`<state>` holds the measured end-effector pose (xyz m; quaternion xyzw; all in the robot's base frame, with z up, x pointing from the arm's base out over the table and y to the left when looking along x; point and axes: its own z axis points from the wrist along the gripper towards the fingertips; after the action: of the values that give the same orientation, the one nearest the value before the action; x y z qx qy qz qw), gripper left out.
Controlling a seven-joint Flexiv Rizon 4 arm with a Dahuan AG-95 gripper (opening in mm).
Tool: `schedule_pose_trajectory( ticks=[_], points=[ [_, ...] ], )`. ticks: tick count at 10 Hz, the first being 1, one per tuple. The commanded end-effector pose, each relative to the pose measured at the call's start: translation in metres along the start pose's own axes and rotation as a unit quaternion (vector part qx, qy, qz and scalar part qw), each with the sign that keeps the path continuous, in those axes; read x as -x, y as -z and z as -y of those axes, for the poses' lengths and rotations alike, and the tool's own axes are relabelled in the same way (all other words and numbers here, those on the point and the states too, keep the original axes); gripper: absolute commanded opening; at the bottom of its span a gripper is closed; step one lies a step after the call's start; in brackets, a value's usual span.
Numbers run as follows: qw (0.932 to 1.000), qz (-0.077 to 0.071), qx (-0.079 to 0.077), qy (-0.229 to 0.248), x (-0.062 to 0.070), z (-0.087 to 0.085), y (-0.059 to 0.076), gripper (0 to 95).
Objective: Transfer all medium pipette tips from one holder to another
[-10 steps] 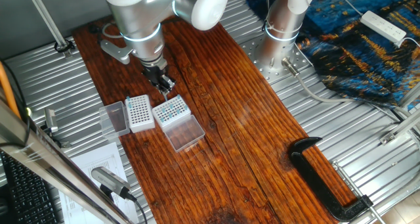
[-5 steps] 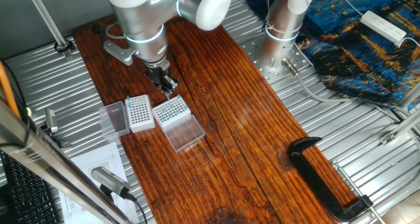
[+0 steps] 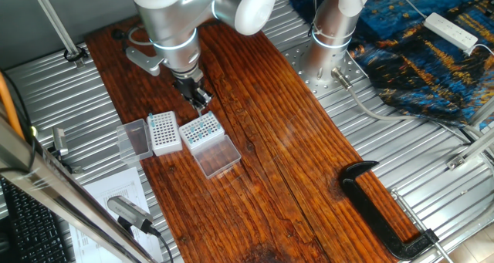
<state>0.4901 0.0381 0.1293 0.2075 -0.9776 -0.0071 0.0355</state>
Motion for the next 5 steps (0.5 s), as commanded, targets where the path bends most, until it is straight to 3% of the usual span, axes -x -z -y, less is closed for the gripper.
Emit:
schedule_pose_trajectory(
  ticks=[1, 5],
  points=[
    [1.0000, -0.002, -0.003, -0.001, 0.0019, -0.0008, -0.0010, 0.0],
    [1.0000, -0.003, -0.008, 0.000, 0.0025, -0.0013, -0.0017, 0.0]
  ],
)
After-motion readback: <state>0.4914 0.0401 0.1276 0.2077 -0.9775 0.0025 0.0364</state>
